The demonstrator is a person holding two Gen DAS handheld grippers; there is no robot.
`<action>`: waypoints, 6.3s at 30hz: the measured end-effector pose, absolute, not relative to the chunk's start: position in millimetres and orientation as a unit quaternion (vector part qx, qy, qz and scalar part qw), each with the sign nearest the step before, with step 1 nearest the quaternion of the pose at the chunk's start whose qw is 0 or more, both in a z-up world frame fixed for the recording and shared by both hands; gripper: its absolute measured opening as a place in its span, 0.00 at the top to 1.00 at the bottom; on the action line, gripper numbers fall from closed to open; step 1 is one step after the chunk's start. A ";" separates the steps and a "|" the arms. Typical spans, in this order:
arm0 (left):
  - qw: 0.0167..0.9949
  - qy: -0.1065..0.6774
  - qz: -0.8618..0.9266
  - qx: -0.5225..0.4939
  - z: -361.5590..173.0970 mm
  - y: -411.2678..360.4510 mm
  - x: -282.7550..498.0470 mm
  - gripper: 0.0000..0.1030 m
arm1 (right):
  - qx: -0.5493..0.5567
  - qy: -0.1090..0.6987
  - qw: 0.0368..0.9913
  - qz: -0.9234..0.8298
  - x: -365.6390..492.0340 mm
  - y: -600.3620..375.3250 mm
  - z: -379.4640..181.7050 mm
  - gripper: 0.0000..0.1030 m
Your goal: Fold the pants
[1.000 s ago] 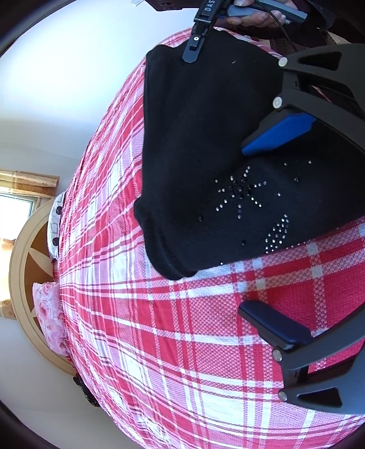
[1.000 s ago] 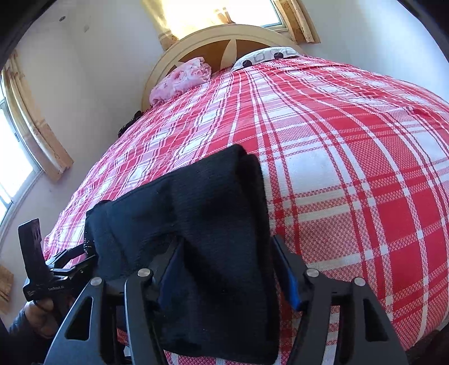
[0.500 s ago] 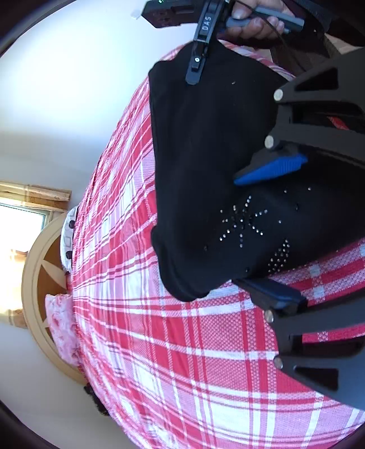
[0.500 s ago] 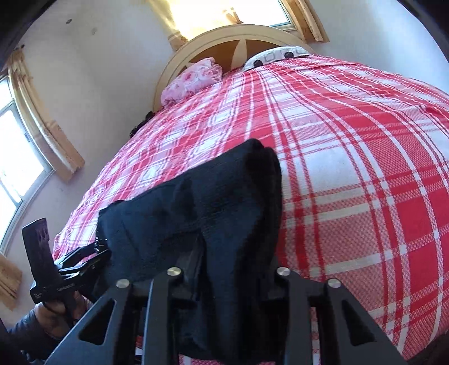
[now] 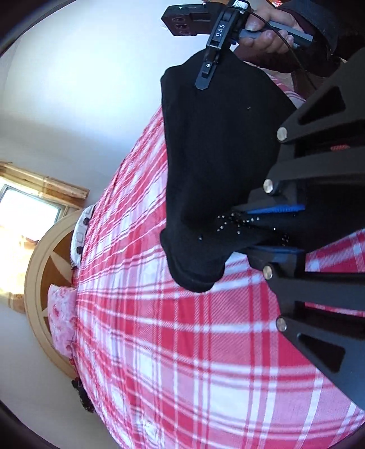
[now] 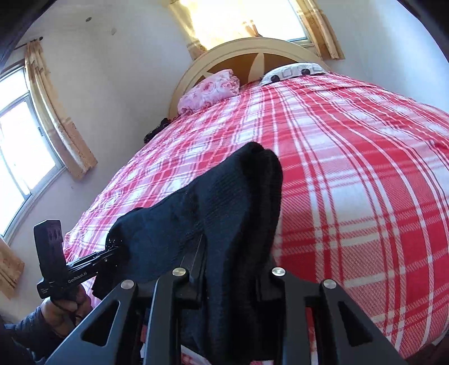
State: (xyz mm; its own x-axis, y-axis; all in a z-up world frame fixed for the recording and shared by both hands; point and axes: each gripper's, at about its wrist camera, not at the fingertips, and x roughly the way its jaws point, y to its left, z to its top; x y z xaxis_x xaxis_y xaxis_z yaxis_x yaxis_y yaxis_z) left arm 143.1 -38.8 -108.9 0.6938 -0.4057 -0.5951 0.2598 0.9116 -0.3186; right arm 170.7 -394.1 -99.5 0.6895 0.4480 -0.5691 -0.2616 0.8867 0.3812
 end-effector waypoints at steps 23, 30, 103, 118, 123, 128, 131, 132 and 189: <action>0.937 0.341 0.014 -0.080 -117.4 176.5 213.6 0.82 | 0.100 0.418 0.832 0.351 380.1 -109.7 -119.1 0.75; 0.936 0.340 0.019 -0.093 -124.4 179.5 211.8 0.73 | 0.095 0.437 0.825 0.344 401.8 -96.9 -129.2 0.75; 0.949 0.289 0.086 -0.096 -60.5 141.7 111.2 0.00 | -0.012 0.305 0.924 0.230 235.3 -120.9 -48.4 0.40; 0.960 0.250 0.085 -0.092 -43.7 128.0 60.6 0.00 | -0.013 0.255 0.939 0.231 161.7 -135.4 -22.7 0.36; 0.959 0.251 0.086 -0.096 -44.7 129.3 57.3 0.00 | -0.015 0.250 0.940 0.233 153.6 -133.7 -18.6 0.36; 0.959 0.251 0.086 -0.095 -44.5 128.2 56.9 0.00 | -0.018 0.247 0.940 0.233 147.9 -133.8 -15.5 0.36; 0.961 0.249 0.085 -0.090 -43.4 124.4 55.1 0.00 | -0.018 0.247 0.941 0.231 146.1 -135.6 -15.3 0.36; 0.961 0.248 0.084 -0.088 -42.8 123.3 54.3 0.00 | -0.017 0.248 0.941 0.230 146.0 -136.7 -15.4 0.36; 0.971 0.209 0.103 -0.054 -15.9 107.5 35.8 0.00 | -0.025 0.208 0.951 0.226 114.7 -147.1 6.6 0.35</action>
